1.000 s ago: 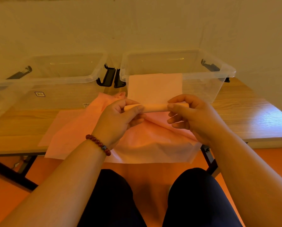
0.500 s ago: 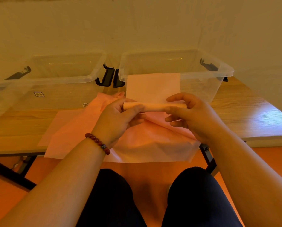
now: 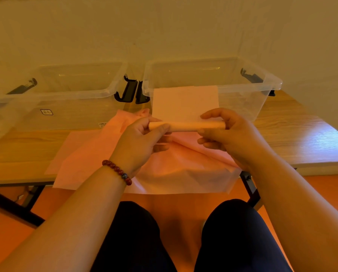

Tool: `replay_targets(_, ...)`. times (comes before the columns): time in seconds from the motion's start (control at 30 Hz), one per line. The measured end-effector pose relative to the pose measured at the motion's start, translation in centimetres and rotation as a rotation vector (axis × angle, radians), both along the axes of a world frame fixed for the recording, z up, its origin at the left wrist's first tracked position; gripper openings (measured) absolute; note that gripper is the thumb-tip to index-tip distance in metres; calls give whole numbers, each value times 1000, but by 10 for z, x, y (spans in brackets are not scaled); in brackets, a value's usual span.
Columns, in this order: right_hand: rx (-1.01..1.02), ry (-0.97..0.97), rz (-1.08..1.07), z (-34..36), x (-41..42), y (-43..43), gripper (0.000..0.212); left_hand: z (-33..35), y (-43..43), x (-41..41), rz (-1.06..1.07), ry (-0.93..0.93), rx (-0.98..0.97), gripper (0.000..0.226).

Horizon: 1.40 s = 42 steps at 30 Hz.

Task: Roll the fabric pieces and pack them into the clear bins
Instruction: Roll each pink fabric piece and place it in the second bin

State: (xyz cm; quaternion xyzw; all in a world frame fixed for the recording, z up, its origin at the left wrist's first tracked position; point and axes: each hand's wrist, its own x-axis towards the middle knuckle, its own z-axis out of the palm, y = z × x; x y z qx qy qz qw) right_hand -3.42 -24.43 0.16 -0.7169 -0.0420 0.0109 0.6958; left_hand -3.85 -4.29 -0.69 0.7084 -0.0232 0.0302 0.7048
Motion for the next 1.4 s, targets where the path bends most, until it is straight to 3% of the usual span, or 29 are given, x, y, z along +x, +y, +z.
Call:
replay_targets(0.17,-41,-30,-18,0,1,0,2,2,0,0,-29,5,-25,10)
replay_targets(0.47,-43,-15,15,4,2,4,12,2,-4,2,-32,-15,30,6)
replay_targets(0.53,-62,-26,-2,4,1,4,6,3,-3,1,-53,-7,13,4)
replay_targets(0.83,-27,22,-69,3,3,3,16,3,-6,0,-56,29,-126,10)
replay_targets(0.97,30,49,-46,4,2,5,13,3,-7,0,-51,11,-108,11)
replay_targets(1.07,11,30,2,2,1,2,22,4,-8,0,-33,0,-62,8)
replay_targets(1.27,-47,-26,-35,2,1,2,2,5,-8,0,-96,19,-146,17)
replay_targets(1.4,-37,-16,-34,2,1,2,7,5,-9,1,-102,3,-119,10)
